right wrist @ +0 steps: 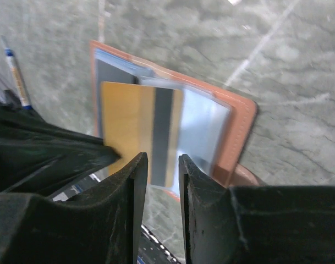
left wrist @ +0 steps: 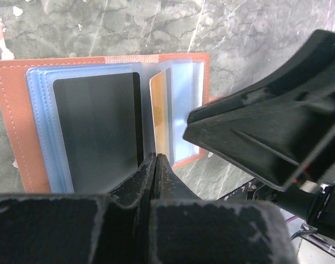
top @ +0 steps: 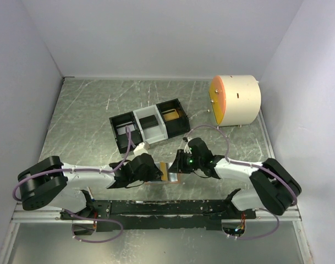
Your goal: Take the credit cards out of the card holder
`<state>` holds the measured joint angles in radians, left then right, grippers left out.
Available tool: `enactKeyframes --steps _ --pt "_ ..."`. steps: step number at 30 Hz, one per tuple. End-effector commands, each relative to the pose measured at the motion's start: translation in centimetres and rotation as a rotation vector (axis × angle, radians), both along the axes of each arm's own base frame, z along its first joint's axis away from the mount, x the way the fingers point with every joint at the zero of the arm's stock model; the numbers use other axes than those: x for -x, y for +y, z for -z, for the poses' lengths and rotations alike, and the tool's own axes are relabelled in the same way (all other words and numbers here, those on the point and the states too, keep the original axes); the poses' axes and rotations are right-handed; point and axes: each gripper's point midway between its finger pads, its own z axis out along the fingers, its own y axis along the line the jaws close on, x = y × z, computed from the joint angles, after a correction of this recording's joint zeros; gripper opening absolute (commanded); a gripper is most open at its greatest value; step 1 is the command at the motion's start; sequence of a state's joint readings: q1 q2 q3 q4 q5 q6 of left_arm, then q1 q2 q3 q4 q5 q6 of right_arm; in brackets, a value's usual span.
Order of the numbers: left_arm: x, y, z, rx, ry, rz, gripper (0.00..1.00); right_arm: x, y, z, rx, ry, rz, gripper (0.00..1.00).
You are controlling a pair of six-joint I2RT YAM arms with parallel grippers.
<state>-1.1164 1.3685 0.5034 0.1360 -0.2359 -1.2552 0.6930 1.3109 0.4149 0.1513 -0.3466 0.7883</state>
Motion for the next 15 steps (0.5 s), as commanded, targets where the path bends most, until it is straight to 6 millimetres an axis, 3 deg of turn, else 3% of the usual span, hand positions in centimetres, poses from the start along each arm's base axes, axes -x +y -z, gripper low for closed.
enactKeyframes --steps 1,9,15 --pt "-0.3 -0.4 -1.1 0.003 -0.028 0.014 0.08 0.9 -0.4 2.1 0.035 0.089 0.009 0.3" --pt "-0.1 -2.1 -1.6 0.075 -0.043 0.064 0.22 1.5 -2.1 4.3 0.085 0.136 0.095 0.29" --pt "0.0 -3.1 -1.4 0.096 -0.032 0.086 0.23 2.0 -2.2 4.4 0.061 0.152 0.109 0.29"
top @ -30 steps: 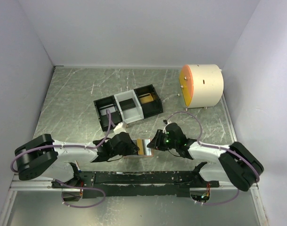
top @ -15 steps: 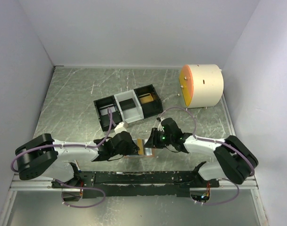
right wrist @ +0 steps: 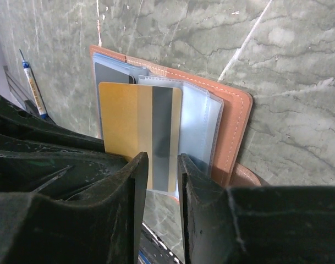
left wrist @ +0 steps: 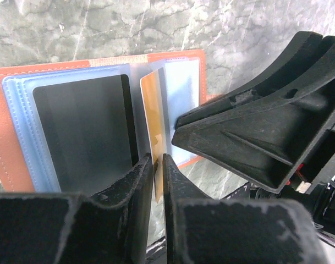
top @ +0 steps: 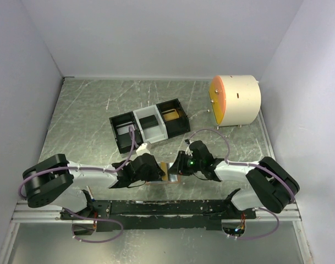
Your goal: Take the credit cards out of the card holder
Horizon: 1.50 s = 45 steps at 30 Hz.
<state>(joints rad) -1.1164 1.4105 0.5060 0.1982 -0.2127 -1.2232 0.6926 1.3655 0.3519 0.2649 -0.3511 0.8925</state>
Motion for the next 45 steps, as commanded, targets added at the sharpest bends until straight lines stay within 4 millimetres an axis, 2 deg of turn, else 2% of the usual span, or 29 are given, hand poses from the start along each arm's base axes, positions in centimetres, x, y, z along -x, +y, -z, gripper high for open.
enactKeyframes --steps 1,7,14,17,22,29,37,41,45 --pt "0.0 -2.3 -1.5 0.084 -0.012 0.05 0.22 1.4 -2.1 2.8 0.092 0.08 0.04 0.29" --pt "-0.1 -1.4 -1.6 0.059 -0.015 0.024 0.07 1.1 -2.1 2.7 0.09 0.076 0.052 0.29" --pt "-0.4 1.4 -1.5 -0.063 -0.023 -0.034 0.07 0.1 -2.2 2.1 0.108 0.044 0.062 0.3" --pt "-0.5 2.1 -1.8 -0.08 -0.032 -0.046 0.07 -0.1 -1.5 1.4 0.079 0.037 0.042 0.3" --pt "-0.5 2.4 -2.9 -0.075 -0.059 -0.039 0.07 -0.9 -0.3 -1.2 0.012 -0.03 0.006 0.34" --pt "-0.7 2.8 -4.3 -0.066 -0.091 -0.04 0.07 -1.5 1.1 -5.5 -0.11 -0.132 -0.034 0.51" --pt "-0.6 3.5 -6.7 0.014 -0.163 -0.033 0.07 -2.5 1.2 -9.3 -0.214 -0.297 0.001 0.68" --pt "-0.5 3.6 -8.6 0.078 -0.222 -0.013 0.07 -2.6 1.0 -11.4 -0.274 -0.388 0.008 0.69" --pt "-0.2 3.8 -10.6 0.157 -0.278 0.007 0.07 -2.2 0.8 -12.2 -0.284 -0.427 -0.047 0.69"
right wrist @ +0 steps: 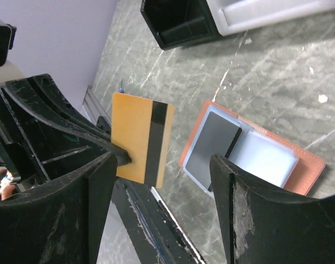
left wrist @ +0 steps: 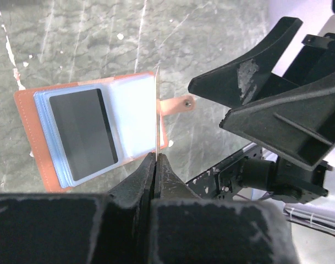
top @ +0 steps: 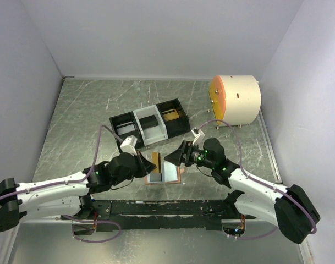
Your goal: Take the credit cards out of the card holder
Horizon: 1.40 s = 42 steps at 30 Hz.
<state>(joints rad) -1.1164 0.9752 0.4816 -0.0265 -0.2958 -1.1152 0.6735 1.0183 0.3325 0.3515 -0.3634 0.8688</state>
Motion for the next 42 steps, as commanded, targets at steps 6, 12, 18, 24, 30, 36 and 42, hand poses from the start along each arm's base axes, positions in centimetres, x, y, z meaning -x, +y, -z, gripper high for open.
enactKeyframes --steps 6,12,18,24,30,36,42 --pt "0.7 0.0 -5.7 0.231 -0.187 0.072 0.07 0.6 -0.9 -2.7 -0.115 -0.08 -0.17 0.65" --pt "1.2 -0.7 -7.2 0.275 -0.234 0.124 0.07 2.9 0.3 -6.1 -0.32 -0.089 -0.327 0.54" --pt "1.9 -2.3 -8.8 0.333 -0.264 0.204 0.07 3.1 0.7 -7.7 -0.35 -0.114 -0.371 0.47" --pt "2.3 -3.0 -9.9 0.409 -0.275 0.229 0.07 4.1 0.5 -8.2 -0.376 -0.128 -0.421 0.39" --pt "2.5 -3.3 -10.1 0.416 -0.281 0.248 0.07 4.9 0.4 -9.2 -0.445 -0.137 -0.448 0.3" --pt "2.8 -3.2 -10.4 0.435 -0.283 0.259 0.07 5.7 0.1 -10.6 -0.539 -0.146 -0.49 0.16" --pt "2.8 -2.7 -10.4 0.419 -0.284 0.247 0.07 5.7 0.1 -10.5 -0.539 -0.149 -0.487 0.14"
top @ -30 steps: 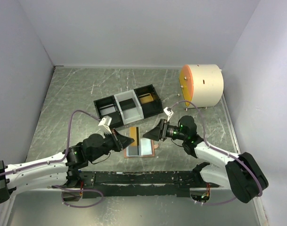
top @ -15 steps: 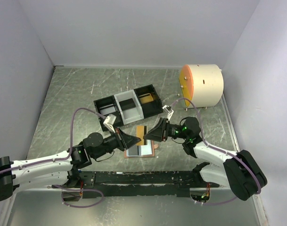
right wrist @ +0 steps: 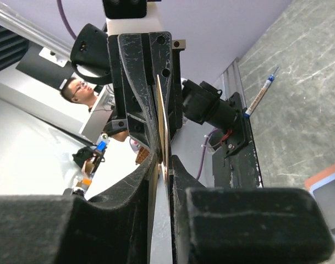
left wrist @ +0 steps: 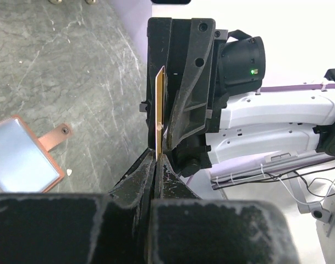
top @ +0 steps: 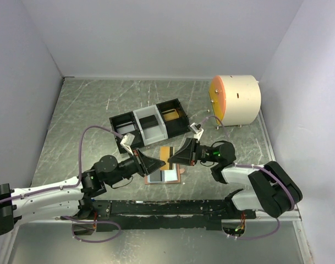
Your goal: Take the credit cards out of the card holder
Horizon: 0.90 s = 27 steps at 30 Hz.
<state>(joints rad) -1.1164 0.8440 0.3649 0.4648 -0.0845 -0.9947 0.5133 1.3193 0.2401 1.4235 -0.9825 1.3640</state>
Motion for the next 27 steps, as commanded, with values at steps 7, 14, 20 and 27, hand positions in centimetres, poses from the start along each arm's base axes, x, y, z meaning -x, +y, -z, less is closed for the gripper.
enactKeyframes --steps 7,14,20,27 --pt "0.4 0.6 -0.7 0.02 -0.02 0.002 0.07 0.4 -0.3 -1.2 0.006 -0.113 0.008 0.14" --pt "1.1 -0.2 -1.3 0.041 -0.041 0.057 0.07 0.9 -0.3 -2.7 -0.017 -0.135 -0.015 0.15" --pt "1.4 -0.8 -1.2 0.047 -0.043 0.089 0.07 0.6 -0.3 -3.2 -0.023 -0.144 -0.004 0.13" --pt "1.3 -0.4 -1.2 0.053 -0.042 0.074 0.07 0.6 -0.4 -3.2 -0.03 -0.144 0.002 0.0"
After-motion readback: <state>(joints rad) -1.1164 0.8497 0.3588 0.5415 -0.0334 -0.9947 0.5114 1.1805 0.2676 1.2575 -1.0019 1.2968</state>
